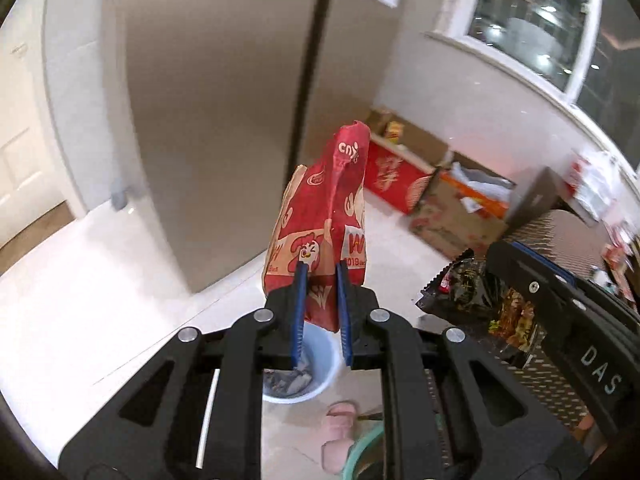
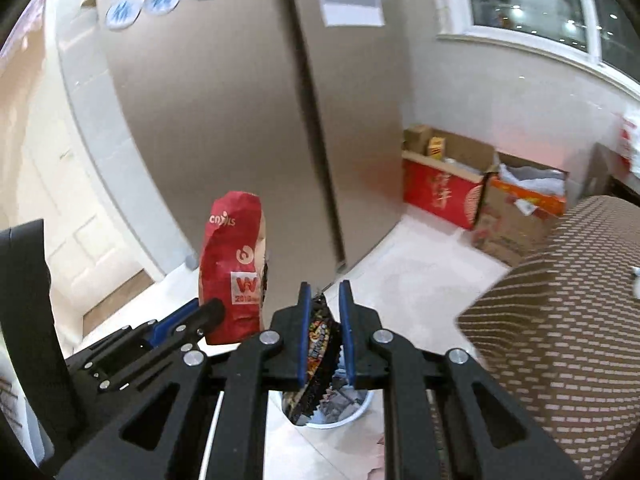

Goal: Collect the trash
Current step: 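Carry both items over the wastebasket and open both tools to drop them, then move both open tools back to the table, then grasp the teal packet with right tool while left tool grasps the white bottle, then carry the bottle and packet over the wastebasket and open both tools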

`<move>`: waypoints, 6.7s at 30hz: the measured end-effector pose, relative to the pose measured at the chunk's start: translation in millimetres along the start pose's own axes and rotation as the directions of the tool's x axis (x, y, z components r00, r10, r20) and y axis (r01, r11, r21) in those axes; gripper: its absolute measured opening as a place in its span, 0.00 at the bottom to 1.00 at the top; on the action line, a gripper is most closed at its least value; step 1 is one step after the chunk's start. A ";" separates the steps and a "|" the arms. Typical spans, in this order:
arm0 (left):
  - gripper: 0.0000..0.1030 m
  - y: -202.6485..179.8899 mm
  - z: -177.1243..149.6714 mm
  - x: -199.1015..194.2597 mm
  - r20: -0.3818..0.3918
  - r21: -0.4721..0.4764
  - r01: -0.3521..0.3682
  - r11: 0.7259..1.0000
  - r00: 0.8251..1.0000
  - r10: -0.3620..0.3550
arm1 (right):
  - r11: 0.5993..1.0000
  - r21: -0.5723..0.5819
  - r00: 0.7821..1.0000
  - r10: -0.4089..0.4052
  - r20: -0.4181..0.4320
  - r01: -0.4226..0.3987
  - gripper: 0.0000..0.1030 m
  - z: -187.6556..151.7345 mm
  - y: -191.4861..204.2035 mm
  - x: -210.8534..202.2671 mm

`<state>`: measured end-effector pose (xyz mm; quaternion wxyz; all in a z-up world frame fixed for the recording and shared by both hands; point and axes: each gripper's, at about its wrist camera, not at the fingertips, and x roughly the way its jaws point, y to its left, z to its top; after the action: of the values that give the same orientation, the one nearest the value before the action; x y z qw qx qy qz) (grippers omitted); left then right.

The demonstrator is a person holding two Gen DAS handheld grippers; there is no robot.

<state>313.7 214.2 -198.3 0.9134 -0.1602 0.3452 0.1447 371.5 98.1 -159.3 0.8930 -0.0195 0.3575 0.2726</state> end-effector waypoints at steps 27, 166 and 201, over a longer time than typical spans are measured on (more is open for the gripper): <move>0.15 58.9 -17.6 77.9 -0.164 -0.057 -0.103 0.993 0.982 0.093 | 1.000 -0.023 0.995 -0.020 -0.095 0.018 0.48 -26.1 20.9 102.6; 0.37 -393.6 -65.2 22.4 -0.233 0.502 0.339 0.796 0.939 -0.253 | 0.843 0.236 0.874 -0.446 -0.195 0.483 0.26 -74.4 -366.2 -128.5; 0.37 -113.6 7.1 -24.0 -0.009 0.173 0.168 0.970 0.986 -0.169 | 0.984 0.165 0.998 -0.059 -0.009 0.060 0.23 -19.2 -121.9 -81.6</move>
<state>343.1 110.3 -155.1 0.9338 -0.1086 0.3388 0.0365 371.9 -48.6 -140.1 0.8987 0.0434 0.3798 0.2151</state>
